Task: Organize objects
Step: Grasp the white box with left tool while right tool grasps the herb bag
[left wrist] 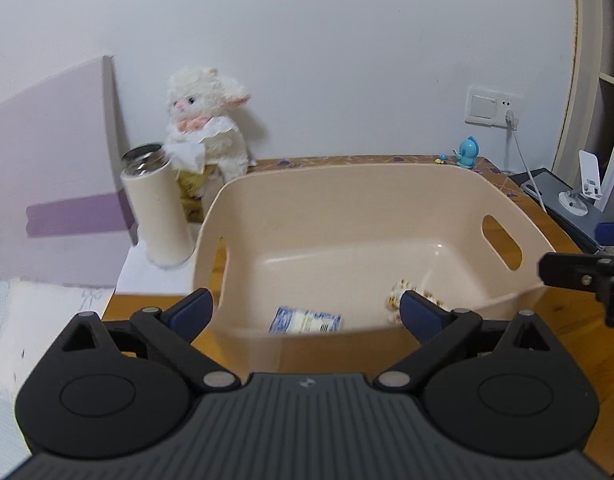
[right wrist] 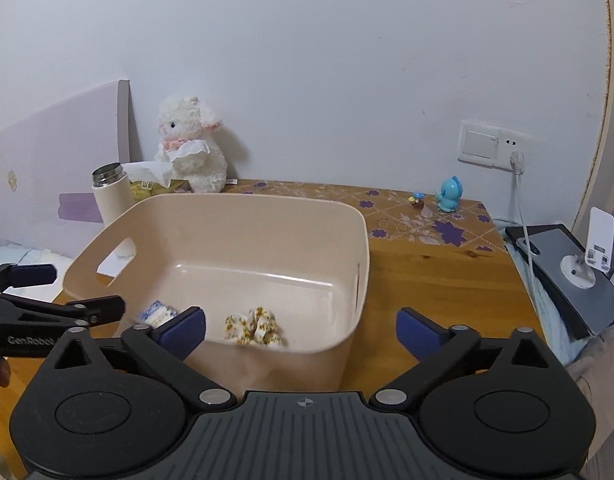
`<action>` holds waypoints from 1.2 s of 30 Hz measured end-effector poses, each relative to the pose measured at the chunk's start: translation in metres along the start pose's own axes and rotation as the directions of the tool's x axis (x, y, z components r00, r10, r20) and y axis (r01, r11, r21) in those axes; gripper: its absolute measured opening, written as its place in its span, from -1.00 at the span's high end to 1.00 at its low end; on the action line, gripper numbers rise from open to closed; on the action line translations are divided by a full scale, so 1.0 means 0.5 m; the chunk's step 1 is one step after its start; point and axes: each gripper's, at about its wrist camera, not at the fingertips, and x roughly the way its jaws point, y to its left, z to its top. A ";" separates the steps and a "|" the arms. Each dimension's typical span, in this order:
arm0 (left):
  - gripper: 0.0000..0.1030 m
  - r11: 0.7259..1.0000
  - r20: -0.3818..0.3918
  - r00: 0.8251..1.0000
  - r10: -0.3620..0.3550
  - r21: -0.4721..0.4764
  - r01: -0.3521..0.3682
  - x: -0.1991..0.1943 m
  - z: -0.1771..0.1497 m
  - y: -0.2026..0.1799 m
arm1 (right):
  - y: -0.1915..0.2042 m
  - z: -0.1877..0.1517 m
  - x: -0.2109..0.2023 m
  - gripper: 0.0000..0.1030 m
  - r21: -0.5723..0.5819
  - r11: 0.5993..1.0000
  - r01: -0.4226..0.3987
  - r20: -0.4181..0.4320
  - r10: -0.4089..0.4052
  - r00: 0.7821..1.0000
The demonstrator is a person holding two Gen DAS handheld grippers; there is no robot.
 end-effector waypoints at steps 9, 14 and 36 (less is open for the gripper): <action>-0.95 1.000 -0.053 0.999 0.010 -0.019 -0.011 -0.028 -0.073 0.036 | 0.005 -0.080 -0.007 -1.00 -0.006 1.000 -0.008 -0.087 0.007 0.996; -0.95 1.000 -0.119 0.993 0.024 -0.012 -0.025 -0.009 -0.124 0.056 | -0.003 -0.125 0.015 -1.00 -0.006 1.000 0.008 -0.149 -0.009 0.989; -0.97 0.997 -0.203 0.979 0.031 -0.060 -0.044 0.104 -0.210 0.097 | -0.026 -0.214 0.148 -1.00 -0.006 0.998 0.063 -0.260 -0.063 0.964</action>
